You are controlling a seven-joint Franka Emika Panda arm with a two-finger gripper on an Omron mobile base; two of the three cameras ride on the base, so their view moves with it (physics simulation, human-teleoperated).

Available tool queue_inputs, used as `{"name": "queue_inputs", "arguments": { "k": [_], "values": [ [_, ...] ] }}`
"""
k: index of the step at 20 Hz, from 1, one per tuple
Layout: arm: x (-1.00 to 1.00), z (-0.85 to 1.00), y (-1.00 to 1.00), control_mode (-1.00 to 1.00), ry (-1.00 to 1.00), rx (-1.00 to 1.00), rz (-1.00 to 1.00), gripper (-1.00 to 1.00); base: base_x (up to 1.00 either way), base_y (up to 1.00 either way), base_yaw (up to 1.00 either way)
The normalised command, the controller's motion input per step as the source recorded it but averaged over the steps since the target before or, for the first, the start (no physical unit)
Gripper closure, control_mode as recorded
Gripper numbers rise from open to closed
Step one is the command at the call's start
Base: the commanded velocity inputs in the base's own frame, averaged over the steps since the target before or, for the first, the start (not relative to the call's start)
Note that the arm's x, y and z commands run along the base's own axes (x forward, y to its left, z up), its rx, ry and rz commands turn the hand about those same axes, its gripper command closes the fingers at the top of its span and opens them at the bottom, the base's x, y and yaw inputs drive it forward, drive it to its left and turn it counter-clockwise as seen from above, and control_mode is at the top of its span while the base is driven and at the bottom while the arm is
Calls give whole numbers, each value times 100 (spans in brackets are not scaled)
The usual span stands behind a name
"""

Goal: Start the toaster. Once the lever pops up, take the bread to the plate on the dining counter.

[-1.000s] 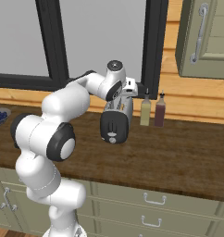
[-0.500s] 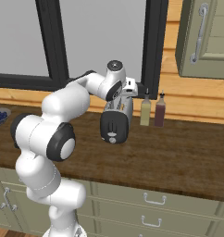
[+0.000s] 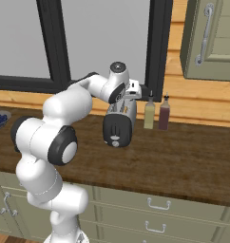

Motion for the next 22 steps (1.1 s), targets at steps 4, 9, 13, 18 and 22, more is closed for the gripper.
{"name": "queue_inputs", "arguments": {
  "k": [4,9,13,18,22],
  "values": [
    [0,0,0,-100,0,0,0,-100,0,0,0],
    [0,0,0,-100,0,0,0,-100,0,0,0],
    [0,0,0,-100,0,0,0,-100,0,0,0],
    [0,0,0,-100,0,0,0,-100,0,0,0],
    [0,0,0,-100,0,0,0,-100,0,0,0]
  ]
}}
